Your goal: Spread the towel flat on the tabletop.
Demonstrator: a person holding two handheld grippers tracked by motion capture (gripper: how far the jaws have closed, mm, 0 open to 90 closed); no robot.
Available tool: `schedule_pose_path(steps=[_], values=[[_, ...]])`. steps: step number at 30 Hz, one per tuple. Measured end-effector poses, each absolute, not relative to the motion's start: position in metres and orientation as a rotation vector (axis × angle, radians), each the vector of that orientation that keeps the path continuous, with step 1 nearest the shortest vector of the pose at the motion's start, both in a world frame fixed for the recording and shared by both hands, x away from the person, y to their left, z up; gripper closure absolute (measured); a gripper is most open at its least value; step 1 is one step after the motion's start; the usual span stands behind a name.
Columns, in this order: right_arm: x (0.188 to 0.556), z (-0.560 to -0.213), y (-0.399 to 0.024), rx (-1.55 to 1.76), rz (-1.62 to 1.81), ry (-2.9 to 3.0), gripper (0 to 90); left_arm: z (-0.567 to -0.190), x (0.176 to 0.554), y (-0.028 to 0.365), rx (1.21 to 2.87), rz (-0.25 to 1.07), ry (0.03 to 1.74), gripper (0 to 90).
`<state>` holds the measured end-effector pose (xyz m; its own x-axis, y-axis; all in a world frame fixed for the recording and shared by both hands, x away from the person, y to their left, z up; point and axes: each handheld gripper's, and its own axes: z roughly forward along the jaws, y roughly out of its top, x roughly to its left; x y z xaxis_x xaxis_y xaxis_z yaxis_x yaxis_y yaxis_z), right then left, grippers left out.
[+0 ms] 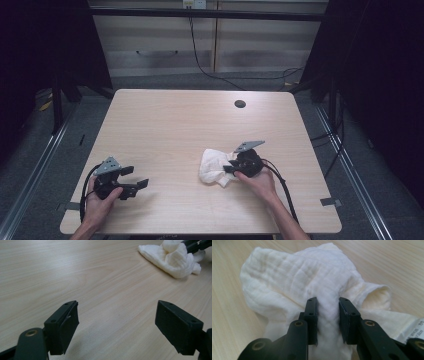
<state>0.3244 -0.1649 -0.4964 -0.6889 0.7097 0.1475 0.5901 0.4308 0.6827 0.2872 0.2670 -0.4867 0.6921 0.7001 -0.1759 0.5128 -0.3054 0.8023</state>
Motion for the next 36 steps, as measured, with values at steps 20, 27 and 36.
schedule_pose_path(steps=[20, 27, 36], values=[[0.307, -0.499, -0.102, 0.984, 1.218, 2.639, 66.0, -0.486, 0.286, 0.267, 1.975, 0.274, 0.94, 24.0], [0.303, -0.477, -0.112, 0.978, 1.316, 2.586, 52.5, -0.483, 0.286, 0.266, 1.965, 0.282, 0.945, 27.9], [0.301, -0.455, -0.165, 1.077, 1.351, 2.446, 60.8, -0.467, 0.29, 0.243, 1.973, 0.269, 0.867, 38.6]])
